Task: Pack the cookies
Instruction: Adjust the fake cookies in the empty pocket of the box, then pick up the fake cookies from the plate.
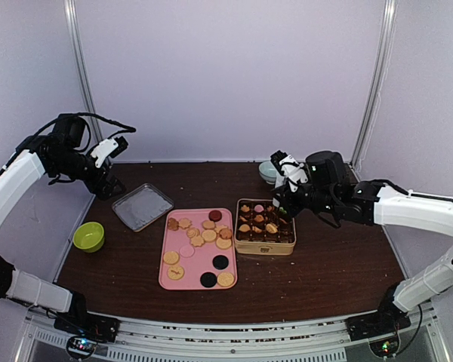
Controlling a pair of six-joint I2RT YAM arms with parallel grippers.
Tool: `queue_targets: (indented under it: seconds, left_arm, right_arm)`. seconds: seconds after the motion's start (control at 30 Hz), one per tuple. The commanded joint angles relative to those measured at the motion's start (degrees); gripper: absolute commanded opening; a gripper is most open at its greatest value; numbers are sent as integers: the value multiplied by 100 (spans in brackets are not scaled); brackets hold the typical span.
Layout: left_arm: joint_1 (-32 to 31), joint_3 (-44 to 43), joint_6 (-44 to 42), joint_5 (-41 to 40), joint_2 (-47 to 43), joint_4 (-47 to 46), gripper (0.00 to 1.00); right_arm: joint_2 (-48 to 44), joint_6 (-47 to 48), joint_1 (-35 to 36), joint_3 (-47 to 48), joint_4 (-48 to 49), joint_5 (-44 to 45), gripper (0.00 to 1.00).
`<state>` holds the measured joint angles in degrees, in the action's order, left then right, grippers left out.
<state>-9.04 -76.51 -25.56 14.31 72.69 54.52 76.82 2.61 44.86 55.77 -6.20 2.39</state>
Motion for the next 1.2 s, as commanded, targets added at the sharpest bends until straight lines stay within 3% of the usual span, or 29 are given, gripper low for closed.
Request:
queue_targets:
  seconds: [0.0, 0.37, 0.6, 0.87, 1.17]
  left_arm:
    - [27, -31, -61, 90, -35, -56, 95]
    - [31, -18, -35, 42, -50, -56, 96]
    - [58, 48, -1, -86, -103, -73, 98]
    - [260, 96, 55, 21, -108, -72, 98]
    - [330, 243, -12, 121, -162, -3, 98]
  right_arm:
    - [30, -50, -28, -135, 120, -22, 12]
    - [-596, -9, 103, 255, 204, 275, 17]
    - [-481, 20, 832, 572, 285, 659, 25]
    - [759, -208, 1676, 1376, 744, 432, 30]
    - [2596, -505, 1926, 2732, 1057, 129, 35]
